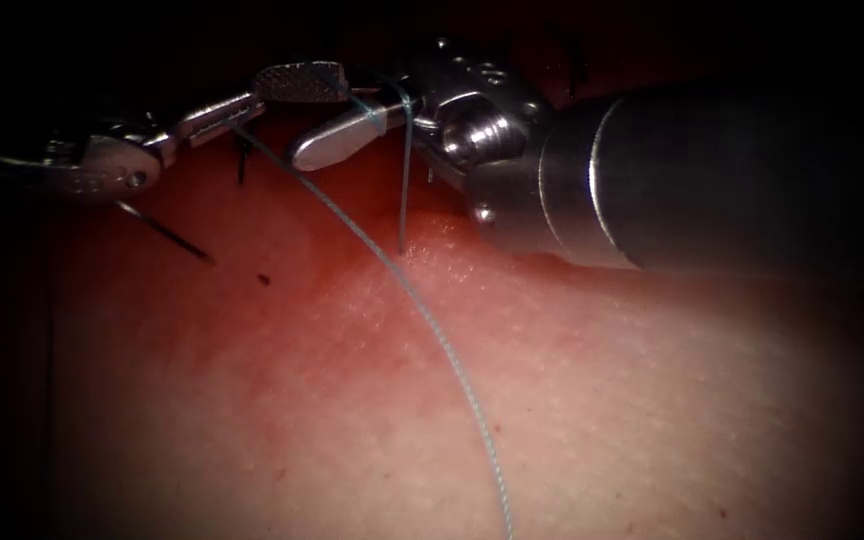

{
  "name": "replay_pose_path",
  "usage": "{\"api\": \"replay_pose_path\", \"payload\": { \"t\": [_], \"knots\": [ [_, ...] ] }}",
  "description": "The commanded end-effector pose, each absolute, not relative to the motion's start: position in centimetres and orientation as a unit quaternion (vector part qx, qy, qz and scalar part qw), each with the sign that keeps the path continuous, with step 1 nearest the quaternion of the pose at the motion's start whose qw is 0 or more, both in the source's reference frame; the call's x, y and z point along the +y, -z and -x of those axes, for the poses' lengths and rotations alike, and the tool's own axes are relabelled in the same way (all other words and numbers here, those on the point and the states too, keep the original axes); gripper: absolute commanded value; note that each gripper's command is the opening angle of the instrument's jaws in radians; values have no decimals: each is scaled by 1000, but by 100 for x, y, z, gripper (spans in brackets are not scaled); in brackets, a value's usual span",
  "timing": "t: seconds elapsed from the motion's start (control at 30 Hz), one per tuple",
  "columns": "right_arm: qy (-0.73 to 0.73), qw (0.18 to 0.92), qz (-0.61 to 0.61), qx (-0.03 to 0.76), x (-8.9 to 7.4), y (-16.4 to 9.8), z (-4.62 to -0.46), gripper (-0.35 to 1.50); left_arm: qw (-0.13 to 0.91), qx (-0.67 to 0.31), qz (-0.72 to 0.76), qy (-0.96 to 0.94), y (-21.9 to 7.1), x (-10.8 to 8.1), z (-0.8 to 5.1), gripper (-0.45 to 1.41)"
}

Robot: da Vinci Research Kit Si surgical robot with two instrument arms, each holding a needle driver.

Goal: Wound Closure

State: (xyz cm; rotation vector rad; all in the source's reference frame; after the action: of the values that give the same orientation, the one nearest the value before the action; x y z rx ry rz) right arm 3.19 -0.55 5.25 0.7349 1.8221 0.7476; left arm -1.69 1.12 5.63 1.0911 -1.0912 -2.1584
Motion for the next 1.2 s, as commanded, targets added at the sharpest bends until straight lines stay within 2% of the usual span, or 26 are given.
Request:
{"api": "replay_pose_path", "payload": {
  "t": [0.03,0.13,0.17,0.27,0.33,0.5,0.63,0.7,0.87,1.2],
  "knots": [
    [-320,489,-308,751,-48,-529,-333,81,239,-404,-393,791,-568,115,179,-45],
    [-370,470,-321,734,-44,-531,-340,76,232,-408,-380,797,-572,104,198,-45],
    [-385,474,-302,732,-43,-532,-341,86,225,-408,-377,800,-571,100,204,-45],
    [-411,470,-293,724,-39,-534,-339,93,227,-405,-371,804,-567,95,209,-45],
    [-454,463,-276,710,-33,-540,-333,105,229,-403,-373,804,-561,89,212,-45],
    [-493,457,-244,699,-29,-545,-323,108,232,-400,-373,804,-548,75,217,-45],
    [-518,486,-211,671,-34,-545,-317,126,236,-394,-374,805,-532,60,224,-45],
    [-506,526,-181,659,-45,-544,-315,126,236,-395,-371,807,-525,54,227,-45],
    [-494,571,-146,639,-59,-540,-310,120,233,-390,-370,810,-522,48,232,-45],
    [-538,604,-74,583,-77,-552,-285,113,240,-367,-379,815,-536,31,264,-45]
  ]
}}
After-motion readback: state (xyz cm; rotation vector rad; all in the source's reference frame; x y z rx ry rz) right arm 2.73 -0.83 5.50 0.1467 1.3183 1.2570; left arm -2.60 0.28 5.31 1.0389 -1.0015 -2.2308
